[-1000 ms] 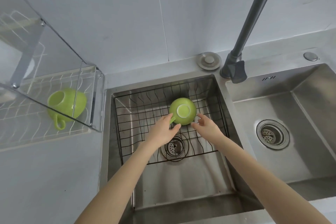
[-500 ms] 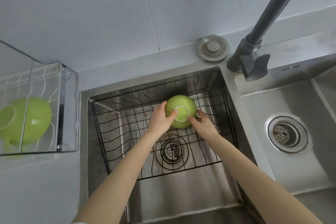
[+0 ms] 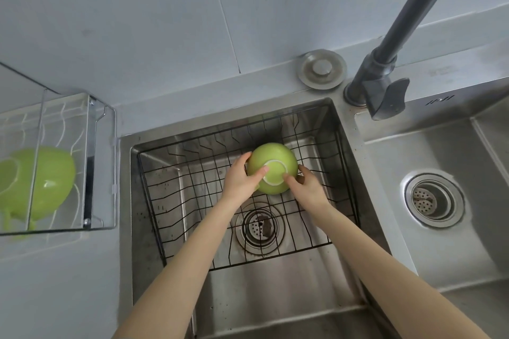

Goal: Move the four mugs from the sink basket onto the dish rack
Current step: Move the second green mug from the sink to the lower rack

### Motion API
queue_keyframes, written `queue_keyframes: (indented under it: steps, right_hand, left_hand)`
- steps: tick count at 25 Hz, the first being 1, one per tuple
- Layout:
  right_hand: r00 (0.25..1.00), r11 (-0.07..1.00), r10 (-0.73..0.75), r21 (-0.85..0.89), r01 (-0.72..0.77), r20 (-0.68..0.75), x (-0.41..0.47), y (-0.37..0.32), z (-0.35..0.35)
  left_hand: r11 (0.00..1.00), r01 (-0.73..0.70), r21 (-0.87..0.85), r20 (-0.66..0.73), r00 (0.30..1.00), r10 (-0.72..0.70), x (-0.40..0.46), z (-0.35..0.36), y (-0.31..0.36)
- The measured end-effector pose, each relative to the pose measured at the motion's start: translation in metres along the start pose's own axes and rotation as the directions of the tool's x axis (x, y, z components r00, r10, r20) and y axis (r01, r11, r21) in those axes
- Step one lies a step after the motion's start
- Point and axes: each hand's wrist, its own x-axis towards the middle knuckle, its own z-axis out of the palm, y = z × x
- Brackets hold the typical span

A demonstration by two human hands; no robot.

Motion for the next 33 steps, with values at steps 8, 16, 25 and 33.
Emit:
queue_keyframes:
  steps: [8,16,25,33]
  right_hand:
    - [0.998,0.993,-0.063,-0.101,0.063,0.003,-0.043,-0.001,-0.006]
    - [0.980,0.970,-0.197,-0.143,0.198,0.022,-0.109,0.001,-0.007]
    - [0.912,0.871,-0.385,-0.273,0.409,0.140,-0.172,0.000,0.010]
    - [0.847,0.716,-0.446,-0.453,0.531,0.288,-0.211,0.007,0.062]
  left_hand:
    - [0.989,0.019,-0.148,-0.006,1.000,-0.020,-0.055,-0.017,-0.006]
    - [0.969,-0.128,-0.212,0.088,0.985,0.150,-0.141,-0.050,-0.030]
    - [0.945,-0.312,-0.095,0.000,0.950,0.314,-0.196,-0.081,-0.056]
    - [0.938,-0.346,-0.010,-0.107,0.933,0.343,-0.231,-0.126,-0.088]
